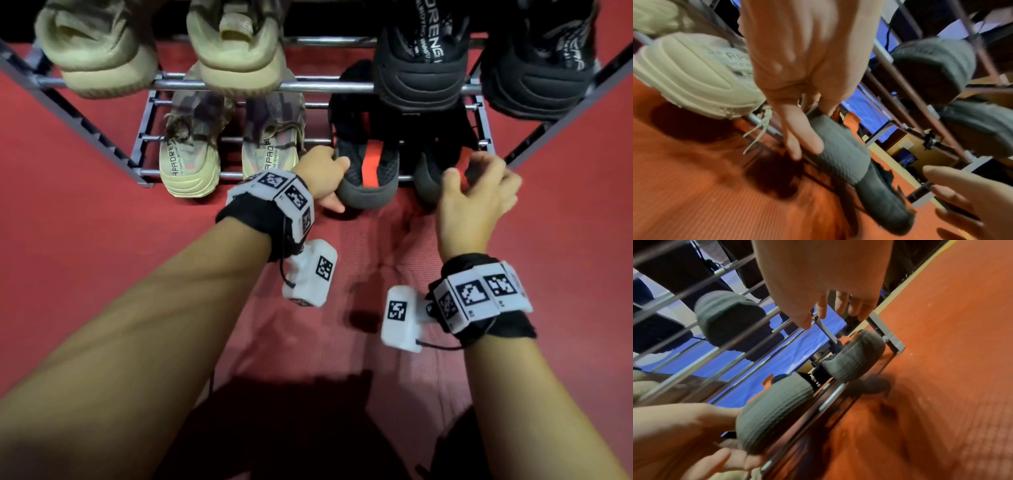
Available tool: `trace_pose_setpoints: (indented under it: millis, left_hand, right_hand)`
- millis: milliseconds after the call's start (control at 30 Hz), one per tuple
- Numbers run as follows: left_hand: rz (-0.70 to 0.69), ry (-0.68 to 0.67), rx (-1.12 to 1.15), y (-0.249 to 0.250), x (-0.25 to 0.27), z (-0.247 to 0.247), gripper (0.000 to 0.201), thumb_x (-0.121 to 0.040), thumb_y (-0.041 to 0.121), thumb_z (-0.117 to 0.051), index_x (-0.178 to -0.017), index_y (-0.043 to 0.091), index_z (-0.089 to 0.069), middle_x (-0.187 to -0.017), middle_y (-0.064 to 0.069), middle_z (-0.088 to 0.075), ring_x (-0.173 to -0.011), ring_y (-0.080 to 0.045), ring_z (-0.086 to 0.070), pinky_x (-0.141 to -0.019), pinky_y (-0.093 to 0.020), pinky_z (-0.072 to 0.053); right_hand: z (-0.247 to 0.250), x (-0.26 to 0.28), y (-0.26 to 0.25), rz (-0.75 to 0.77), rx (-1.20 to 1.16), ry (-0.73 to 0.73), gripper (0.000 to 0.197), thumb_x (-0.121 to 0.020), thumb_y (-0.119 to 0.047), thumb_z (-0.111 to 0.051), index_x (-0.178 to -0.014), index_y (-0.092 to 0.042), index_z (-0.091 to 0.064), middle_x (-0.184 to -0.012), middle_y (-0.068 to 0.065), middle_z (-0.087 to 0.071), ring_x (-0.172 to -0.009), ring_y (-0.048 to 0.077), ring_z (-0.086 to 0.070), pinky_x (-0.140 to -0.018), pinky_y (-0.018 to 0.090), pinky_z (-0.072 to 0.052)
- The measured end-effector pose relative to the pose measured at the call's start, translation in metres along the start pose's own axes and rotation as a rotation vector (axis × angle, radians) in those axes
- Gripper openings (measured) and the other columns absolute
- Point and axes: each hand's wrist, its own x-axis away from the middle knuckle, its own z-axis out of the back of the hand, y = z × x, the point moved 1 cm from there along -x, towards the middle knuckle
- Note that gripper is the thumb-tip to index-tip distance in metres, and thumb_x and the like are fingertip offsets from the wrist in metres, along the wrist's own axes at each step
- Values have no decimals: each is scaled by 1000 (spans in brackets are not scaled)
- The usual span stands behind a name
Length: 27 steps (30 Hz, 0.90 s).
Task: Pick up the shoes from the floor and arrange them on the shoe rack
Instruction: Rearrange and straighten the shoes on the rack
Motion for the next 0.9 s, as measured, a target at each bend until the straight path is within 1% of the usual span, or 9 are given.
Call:
trace_pose_setpoints:
  millis: [67, 133, 200, 267, 333, 433, 600, 733, 900]
  left_hand:
    - [-19, 83, 5, 0, -3, -6, 36, -96, 22, -41, -126, 2, -43, -101, -18, -62, -90, -42, -66, -81, -49, -55]
    - [-19, 113, 24, -9, -2, -18, 40, -95, 24, -46, -130, 5, -39, -114, -11, -53, -98, -37, -63, -72, -49, -57]
    - [17, 73, 162, -21, -5, -29, 44, -92, 27, -54, -129, 7, -40, -120, -7, -50, -107, -29, -60, -60, -40, -59]
    - [58, 31, 326, -27, -11, -32, 43, -91, 23, -56, -129, 8, -42, -126, -9, -52, -108, -26, -59, -55, -32, -59]
    - [88, 15, 482, -27, -14, -29, 43, -93, 15, -55, -132, 8, -41, -128, -11, -54, -106, -25, -61, -58, -30, -59]
    - [63, 53, 615, -30, -14, -28, 42, -93, 9, -55, -132, 11, -40, -129, -10, -55, -108, -28, -63, -68, -34, -58]
    - [23, 144, 662, -38, -17, -33, 50, -92, 10, -56, -137, 15, -36, -128, -12, -56, -107, -29, -64, -65, -30, -59]
    - [30, 113, 646, -33, -18, -29, 45, -93, 11, -56, -133, 15, -37, -129, -14, -56, -106, -30, -64, -64, -29, -59]
    - [16, 91, 649, -30, -16, -31, 42, -93, 12, -56, -131, 15, -38, -129, -12, -55, -103, -27, -65, -66, -27, -58]
  right_hand:
    - [-2, -13, 6, -15, 114, -91, 51, -86, -27, -58, -133, -11, -46, -136, 16, -36, -122, 36, -33, -99, 24, -22]
    - [-4, -19, 11, -21, 168, -225, 67, -83, -32, -63, -142, -16, -35, -145, 16, -28, -129, 38, -27, -109, 32, -21]
    - [-7, -22, 17, 20, 227, -282, 80, -80, -32, -68, -147, -16, -27, -149, 16, -24, -134, 38, -23, -110, 32, -16]
    - [-10, -27, 22, 41, 270, -279, 87, -78, -31, -70, -149, -15, -21, -151, 16, -22, -136, 37, -23, -108, 30, -13]
    - [-12, -33, 26, 21, 279, -287, 92, -77, -28, -71, -150, -15, -16, -152, 17, -21, -137, 37, -24, -111, 33, -14]
    - [-13, -39, 33, -5, 256, -292, 98, -75, -26, -75, -150, -9, -14, -149, 18, -28, -138, 36, -27, -116, 38, -20]
    - [-13, -40, 41, -45, 229, -246, 102, -70, -35, -79, -148, -3, -22, -141, 18, -35, -133, 36, -34, -113, 41, -29]
    - [-16, -38, 38, -45, 229, -211, 99, -70, -38, -78, -146, -3, -26, -141, 17, -36, -132, 37, -34, -113, 41, -29]
    - [-17, -35, 40, -45, 220, -205, 98, -74, -37, -76, -148, -3, -22, -145, 15, -32, -134, 36, -30, -114, 39, -27]
